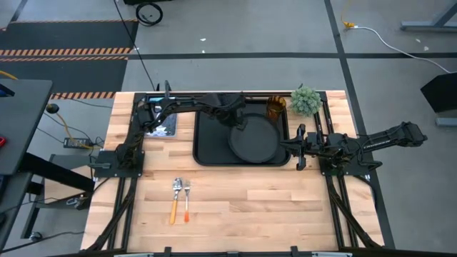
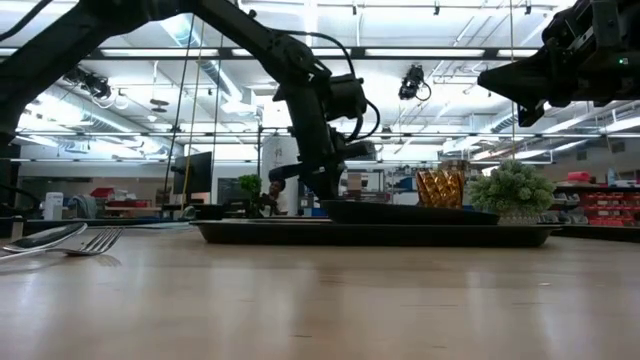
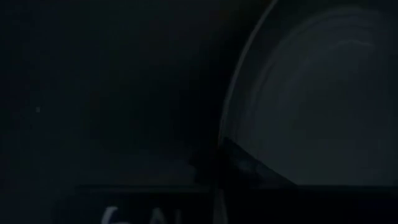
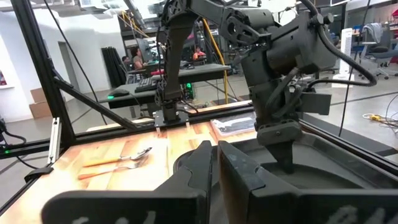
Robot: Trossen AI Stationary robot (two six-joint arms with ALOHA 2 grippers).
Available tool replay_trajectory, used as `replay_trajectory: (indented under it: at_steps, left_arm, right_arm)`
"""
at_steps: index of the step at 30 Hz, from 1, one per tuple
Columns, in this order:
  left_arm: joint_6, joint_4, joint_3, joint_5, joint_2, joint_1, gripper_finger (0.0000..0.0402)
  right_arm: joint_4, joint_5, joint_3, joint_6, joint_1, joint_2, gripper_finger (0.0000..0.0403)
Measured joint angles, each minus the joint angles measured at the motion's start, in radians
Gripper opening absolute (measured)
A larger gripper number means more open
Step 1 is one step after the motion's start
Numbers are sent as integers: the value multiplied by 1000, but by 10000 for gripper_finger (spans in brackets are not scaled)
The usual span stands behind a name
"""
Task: Pick and place plate/cup/fork/spoon on tray
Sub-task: Put the black plate on the black serving tray to the bottom of the brown glass, then put the orange fork on the black serving tray to the left of the black plate
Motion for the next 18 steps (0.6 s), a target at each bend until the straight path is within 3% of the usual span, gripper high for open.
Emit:
replay_trajectory:
  at_steps: [4, 11, 18]
  left_arm:
    - [8, 35, 0, -5, 0, -9, 28]
    - [33, 43, 0, -11, -2, -14, 87]
    - [166, -145, 23, 77, -60, -13, 124]
  right_arm:
    - [0, 0, 0, 0, 0, 0, 34]
    - [0, 0, 0, 0, 0, 0, 34]
    - [0, 0, 0, 0, 0, 0, 34]
